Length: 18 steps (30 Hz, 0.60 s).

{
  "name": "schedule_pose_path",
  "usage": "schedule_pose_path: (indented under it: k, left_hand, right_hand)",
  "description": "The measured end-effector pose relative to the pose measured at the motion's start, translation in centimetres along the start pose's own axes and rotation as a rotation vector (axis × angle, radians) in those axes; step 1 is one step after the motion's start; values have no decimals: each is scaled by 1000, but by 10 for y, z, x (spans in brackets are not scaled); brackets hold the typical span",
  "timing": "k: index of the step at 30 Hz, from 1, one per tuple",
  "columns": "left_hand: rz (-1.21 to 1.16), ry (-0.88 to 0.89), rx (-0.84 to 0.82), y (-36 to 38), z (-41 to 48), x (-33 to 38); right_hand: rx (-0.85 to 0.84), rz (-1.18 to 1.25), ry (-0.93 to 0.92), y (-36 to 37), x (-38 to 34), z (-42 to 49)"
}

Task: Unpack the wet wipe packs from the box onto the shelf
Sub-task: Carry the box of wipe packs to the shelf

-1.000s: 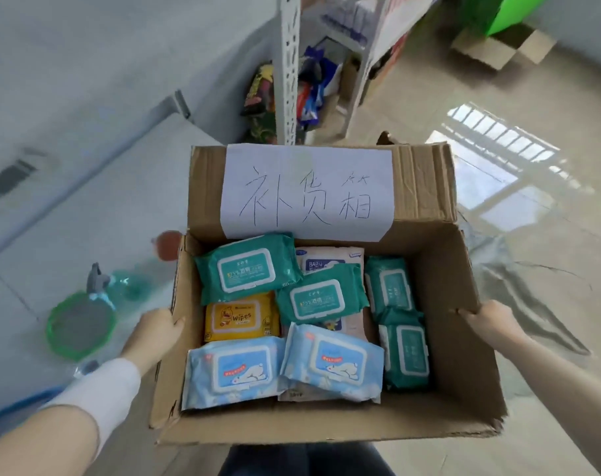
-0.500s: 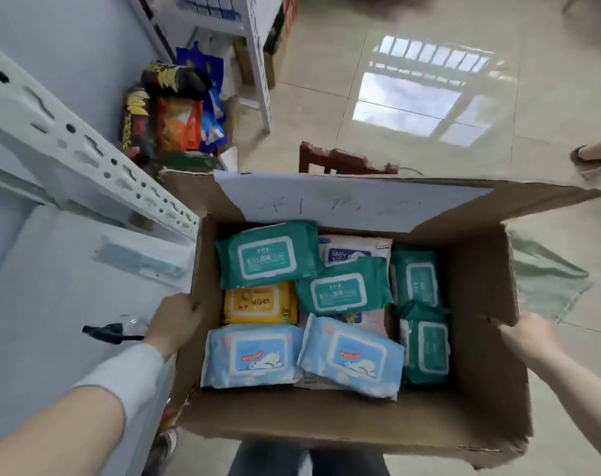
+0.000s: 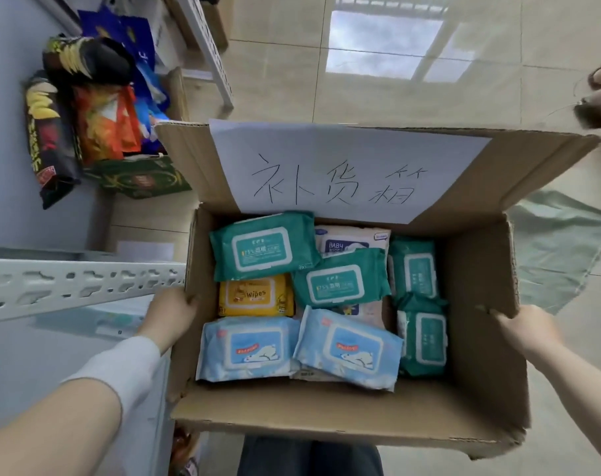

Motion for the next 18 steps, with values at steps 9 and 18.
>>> schedule_pose_path:
  k: [9, 18]
  left_hand:
    - [41, 7, 17, -8, 34, 3]
    - [50, -33, 72, 4, 57, -2]
  right_hand:
    - [-18, 12, 40, 30, -11, 14]
    - [-6, 31, 30, 48, -23, 38]
Point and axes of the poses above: each hand's wrist, its own z-axis towards the middle knuckle, its own y-axis out of the palm, x = y × z, the point moved 6 cm from there along z, towards the middle knuckle, and after that the axes turned 14 degrees about -x, right-handed, at the moved point
